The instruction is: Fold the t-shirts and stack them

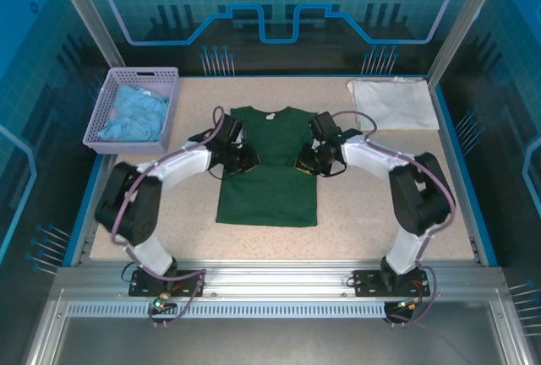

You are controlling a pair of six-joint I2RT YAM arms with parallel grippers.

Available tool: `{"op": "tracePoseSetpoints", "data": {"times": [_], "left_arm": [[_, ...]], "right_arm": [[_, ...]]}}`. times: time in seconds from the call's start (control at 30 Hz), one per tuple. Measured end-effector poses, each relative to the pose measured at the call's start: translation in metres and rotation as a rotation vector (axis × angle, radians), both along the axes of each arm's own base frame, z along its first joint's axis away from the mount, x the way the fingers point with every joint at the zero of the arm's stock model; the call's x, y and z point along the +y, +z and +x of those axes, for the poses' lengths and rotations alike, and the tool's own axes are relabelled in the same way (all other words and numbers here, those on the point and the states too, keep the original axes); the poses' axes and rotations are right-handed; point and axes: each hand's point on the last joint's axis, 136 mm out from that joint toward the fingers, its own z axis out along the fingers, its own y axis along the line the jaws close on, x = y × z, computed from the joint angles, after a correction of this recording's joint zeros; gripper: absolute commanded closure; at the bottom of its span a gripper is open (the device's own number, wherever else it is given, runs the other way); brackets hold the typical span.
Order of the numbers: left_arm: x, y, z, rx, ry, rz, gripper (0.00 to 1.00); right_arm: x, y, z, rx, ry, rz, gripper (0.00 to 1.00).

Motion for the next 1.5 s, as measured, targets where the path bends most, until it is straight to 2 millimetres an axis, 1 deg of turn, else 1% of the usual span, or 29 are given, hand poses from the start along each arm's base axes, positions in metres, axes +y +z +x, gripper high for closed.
{"op": "tracePoseSetpoints", "data": {"times": [0.07,0.13,0.2,0.3,0.4,0.5,0.57,0.63,0.7,0.73,0.8,0.83,0.87,0.93,1.0,1.1,1.13,1.23,1.3,1.37,1.5], "left_arm": [[0.009,-0.019,0.009,0.024,0.03,0.017,0.92],[0.022,-0.033,0.013,0.051,0.081,0.016,0.91],[0.038,-0.042,0.016,0.076,0.139,0.014,0.9],[0.055,-0.045,0.021,0.087,0.197,0.014,0.86],[0.057,-0.044,0.024,0.085,0.214,0.014,0.8],[0.052,-0.038,0.022,0.075,0.201,0.008,0.75],[0.042,-0.027,0.021,0.054,0.174,-0.001,0.75],[0.022,-0.011,0.024,0.021,0.131,-0.022,0.76],[-0.009,0.01,0.028,-0.023,0.062,-0.064,0.77],[-0.029,0.023,0.029,-0.046,0.018,-0.092,0.78],[-0.062,0.037,0.031,-0.079,-0.049,-0.133,0.78],[-0.079,0.042,0.032,-0.092,-0.083,-0.151,0.79],[-0.093,0.041,0.031,-0.093,-0.11,-0.163,0.8],[-0.112,0.027,0.029,-0.073,-0.147,-0.169,0.81],[-0.118,0.002,0.027,-0.028,-0.157,-0.148,0.81],[-0.107,-0.043,0.023,0.059,-0.135,-0.078,0.81],[-0.104,-0.053,0.022,0.081,-0.13,-0.067,0.8],[-0.103,-0.05,0.028,0.073,-0.122,-0.075,0.8],[-0.103,-0.051,0.029,0.075,-0.122,-0.073,0.77],[-0.104,-0.049,0.03,0.075,-0.124,-0.072,0.72],[-0.108,-0.04,0.027,0.092,-0.148,-0.115,0.58]], "right_arm": [[-0.01,-0.024,0.003,0.064,-0.026,-0.003,0.85],[-0.018,-0.038,0.005,0.113,-0.05,0.02,0.85],[-0.022,-0.036,0.011,0.113,-0.065,0.057,0.84],[-0.027,-0.034,0.017,0.104,-0.079,0.086,0.81],[-0.026,-0.033,0.018,0.101,-0.072,0.1,0.76],[-0.024,-0.028,0.017,0.091,-0.065,0.115,0.73],[-0.022,-0.02,0.017,0.077,-0.061,0.123,0.74],[-0.019,-0.013,0.018,0.058,-0.053,0.134,0.76],[-0.017,-0.011,0.02,0.05,-0.049,0.138,0.77],[-0.016,-0.01,0.02,0.051,-0.05,0.14,0.78],[-0.015,-0.012,0.021,0.057,-0.051,0.145,0.78],[-0.014,-0.014,0.022,0.061,-0.051,0.144,0.79],[-0.013,-0.017,0.023,0.069,-0.053,0.145,0.79],[-0.013,-0.026,0.024,0.086,-0.054,0.143,0.79],[-0.014,-0.033,0.023,0.106,-0.058,0.142,0.79],[-0.016,-0.033,0.025,0.108,-0.063,0.156,0.79],[-0.016,-0.033,0.025,0.109,-0.064,0.16,0.79],[-0.017,-0.033,0.027,0.107,-0.065,0.169,0.79],[-0.017,-0.034,0.027,0.106,-0.066,0.172,0.78],[-0.017,-0.033,0.027,0.104,-0.065,0.177,0.76],[-0.016,-0.027,0.025,0.092,-0.058,0.193,0.69]]}}
